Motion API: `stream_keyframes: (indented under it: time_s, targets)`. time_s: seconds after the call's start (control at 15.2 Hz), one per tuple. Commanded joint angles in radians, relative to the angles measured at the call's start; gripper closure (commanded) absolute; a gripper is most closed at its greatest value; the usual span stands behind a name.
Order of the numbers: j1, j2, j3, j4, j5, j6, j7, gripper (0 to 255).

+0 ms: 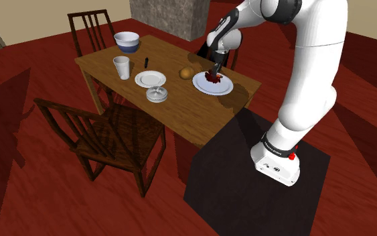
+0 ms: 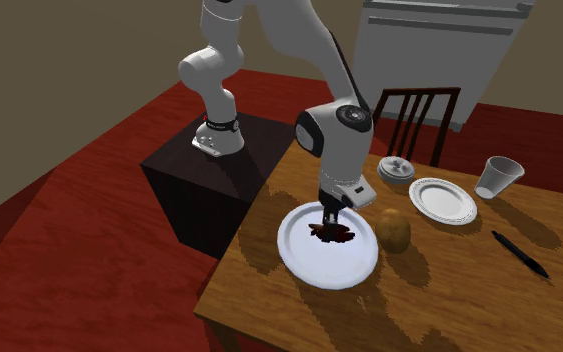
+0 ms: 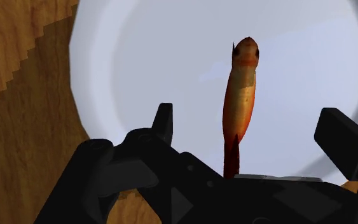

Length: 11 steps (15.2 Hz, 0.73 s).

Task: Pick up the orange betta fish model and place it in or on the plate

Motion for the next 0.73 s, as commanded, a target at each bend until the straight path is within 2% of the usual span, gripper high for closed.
stream_keyframes:
  time_s: [0.0, 0.13, 0.66]
  targets:
    - [0.012, -0.041, -0.013, -0.002, -0.020, -0.037, 0.013, 0]
    - [0.022, -0.083, -0.025, 0.006, -0.042, -0.085, 0.028, 0]
    - [0.022, -0.083, -0.024, 0.006, -0.042, -0.085, 0.028, 0]
